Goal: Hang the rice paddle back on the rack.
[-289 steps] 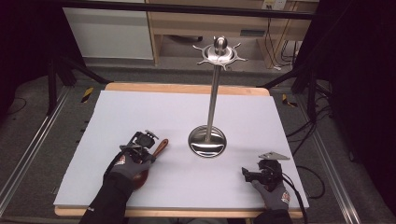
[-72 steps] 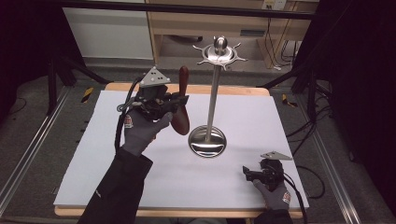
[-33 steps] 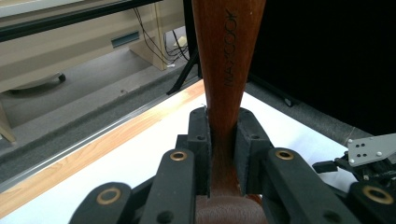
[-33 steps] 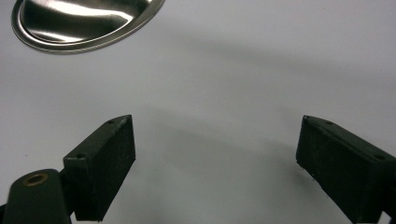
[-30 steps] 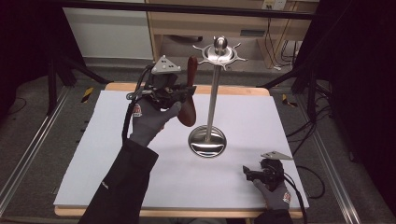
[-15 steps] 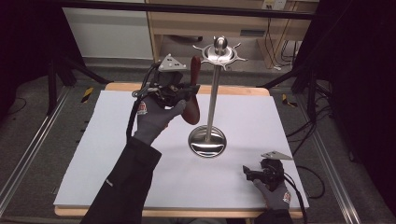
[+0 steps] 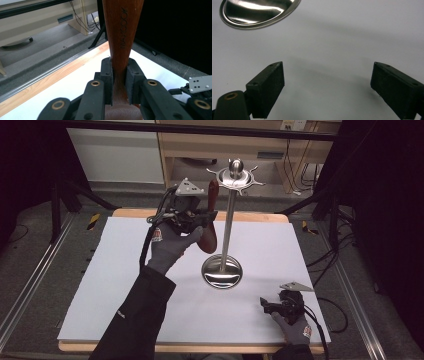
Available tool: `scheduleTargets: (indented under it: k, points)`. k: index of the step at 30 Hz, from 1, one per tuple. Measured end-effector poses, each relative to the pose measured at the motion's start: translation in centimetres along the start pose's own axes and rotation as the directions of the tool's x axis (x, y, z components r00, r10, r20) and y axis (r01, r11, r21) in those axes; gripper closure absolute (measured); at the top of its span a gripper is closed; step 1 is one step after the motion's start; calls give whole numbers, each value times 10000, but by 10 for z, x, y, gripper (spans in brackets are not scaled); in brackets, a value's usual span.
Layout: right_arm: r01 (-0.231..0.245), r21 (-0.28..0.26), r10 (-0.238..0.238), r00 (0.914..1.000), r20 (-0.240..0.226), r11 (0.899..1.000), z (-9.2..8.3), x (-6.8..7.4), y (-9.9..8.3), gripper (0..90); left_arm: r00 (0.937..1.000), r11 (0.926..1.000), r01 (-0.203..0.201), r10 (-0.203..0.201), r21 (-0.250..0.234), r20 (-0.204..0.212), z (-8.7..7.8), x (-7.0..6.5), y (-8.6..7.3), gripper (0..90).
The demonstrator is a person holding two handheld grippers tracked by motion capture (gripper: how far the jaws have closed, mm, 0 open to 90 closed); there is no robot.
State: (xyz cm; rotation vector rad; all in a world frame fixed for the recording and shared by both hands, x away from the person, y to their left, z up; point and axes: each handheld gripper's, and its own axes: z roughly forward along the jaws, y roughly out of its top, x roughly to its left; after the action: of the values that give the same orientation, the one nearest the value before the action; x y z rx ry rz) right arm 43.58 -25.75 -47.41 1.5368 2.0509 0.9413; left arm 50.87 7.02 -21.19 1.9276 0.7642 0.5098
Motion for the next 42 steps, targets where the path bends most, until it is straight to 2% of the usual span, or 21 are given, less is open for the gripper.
scheduleTargets:
  k: [8, 14, 18, 22, 23, 28, 29, 31, 35, 39, 40, 42]
  points:
    - [24, -8, -24, 10000, -18, 10000, 0, 0, 0, 121, 10000, 9999, 38, -38, -118, 5, 4, 0, -1, 777]
    - [43, 5, -43, 10000, -21, 10000, 0, 0, 0, 121, 9999, 9994, 114, -111, -332, 78, 6, 0, -3, 775]
    - [48, 5, -48, 10000, -24, 10000, 0, 0, 0, 121, 10000, 9988, 46, -48, -496, -48, 8, 0, -5, 774]
    - [10, 24, -10, 10000, -28, 10000, 0, 0, 0, 121, 9999, 9979, 117, -114, -637, 59, 7, -1, -7, 767]
    - [47, 31, -46, 10000, -40, 10000, 0, 0, -1, 121, 9999, 9975, 110, -112, -692, -33, 6, -1, -9, 760]
    - [3, 18, -3, 10000, -31, 10000, 0, 1, 0, 121, 9998, 9973, -35, 18, -738, -222, 3, 2, -12, 651]
    - [-21, 29, 21, 10000, -17, 10000, 0, 1, -1, 121, 9997, 9963, -111, 94, -848, -210, 0, 5, -14, 651]
    - [46, 23, -46, 10000, -16, 10000, 0, 1, -1, 121, 9999, 9949, 112, -114, -1000, -18, -7, 6, -20, 576]
    - [60, 35, -60, 10000, 1, 10000, 0, 1, -1, 121, 9996, 9946, 287, -290, -995, -21, -17, 9, -31, 495]
    - [59, 49, -59, 10000, 26, 10000, 0, 1, -1, 121, 9996, 9937, 278, -285, -1081, -57, -23, 11, -41, 451]
    - [60, 54, -60, 10000, 59, 10000, 0, 1, -1, 121, 9998, 9925, 130, -146, -1212, -123, -25, 14, -48, 430]
    - [80, 65, -81, 9999, 64, 9999, 0, 1, -1, 120, 9995, 9929, 255, -274, -1160, -150, -27, 13, -53, 406]
